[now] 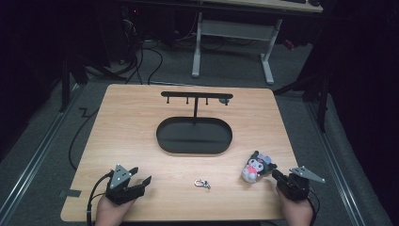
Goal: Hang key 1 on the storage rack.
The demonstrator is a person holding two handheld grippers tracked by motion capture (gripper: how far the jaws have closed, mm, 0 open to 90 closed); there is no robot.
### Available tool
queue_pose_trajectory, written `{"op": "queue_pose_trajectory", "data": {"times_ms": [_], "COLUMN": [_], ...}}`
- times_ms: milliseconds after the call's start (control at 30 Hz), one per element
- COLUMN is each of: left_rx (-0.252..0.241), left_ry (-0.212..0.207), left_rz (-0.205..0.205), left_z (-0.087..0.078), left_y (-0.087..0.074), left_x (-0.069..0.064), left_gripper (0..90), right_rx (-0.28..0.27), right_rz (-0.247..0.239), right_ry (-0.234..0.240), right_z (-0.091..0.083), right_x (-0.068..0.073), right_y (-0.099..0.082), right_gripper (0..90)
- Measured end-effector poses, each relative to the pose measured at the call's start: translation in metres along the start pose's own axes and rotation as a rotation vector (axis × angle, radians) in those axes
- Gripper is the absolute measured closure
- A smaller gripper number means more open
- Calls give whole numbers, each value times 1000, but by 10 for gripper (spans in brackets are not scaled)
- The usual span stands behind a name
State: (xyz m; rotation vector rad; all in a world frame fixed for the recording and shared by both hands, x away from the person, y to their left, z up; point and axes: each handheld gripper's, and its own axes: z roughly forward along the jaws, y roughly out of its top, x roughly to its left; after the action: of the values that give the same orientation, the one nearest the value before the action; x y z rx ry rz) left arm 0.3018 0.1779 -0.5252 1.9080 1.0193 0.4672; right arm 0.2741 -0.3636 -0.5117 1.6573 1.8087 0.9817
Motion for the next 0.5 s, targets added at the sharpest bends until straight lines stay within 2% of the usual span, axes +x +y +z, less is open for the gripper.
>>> {"op": "queue_pose_trajectory", "data": {"times_ms": [100,200,233,300,333,500], "left_rx": [-1,-6,-4,-6,-11,-21], "left_ry": [8,27,32,40,54,85], "left_rz": [-4,-9,-12,-14,-21,-41], "left_z": [-2,-10,-13,-16,-24,-38], "left_y": [-2,-5,-7,-9,-12,-19], "left_x": [1,2,2,2,3,5], "left_gripper": [367,367,367,366,367,367], "right_rx": [11,21,26,29,31,37], "right_rz": [-20,-32,-46,-52,-76,-119], "right_ry": [-18,-9,5,15,35,74], "right_z": [5,13,21,25,32,45], "right_x": [-1,-1,2,4,11,23], "right_y": [3,7,10,12,17,25], "right_gripper": [900,900,900,900,900,900]}}
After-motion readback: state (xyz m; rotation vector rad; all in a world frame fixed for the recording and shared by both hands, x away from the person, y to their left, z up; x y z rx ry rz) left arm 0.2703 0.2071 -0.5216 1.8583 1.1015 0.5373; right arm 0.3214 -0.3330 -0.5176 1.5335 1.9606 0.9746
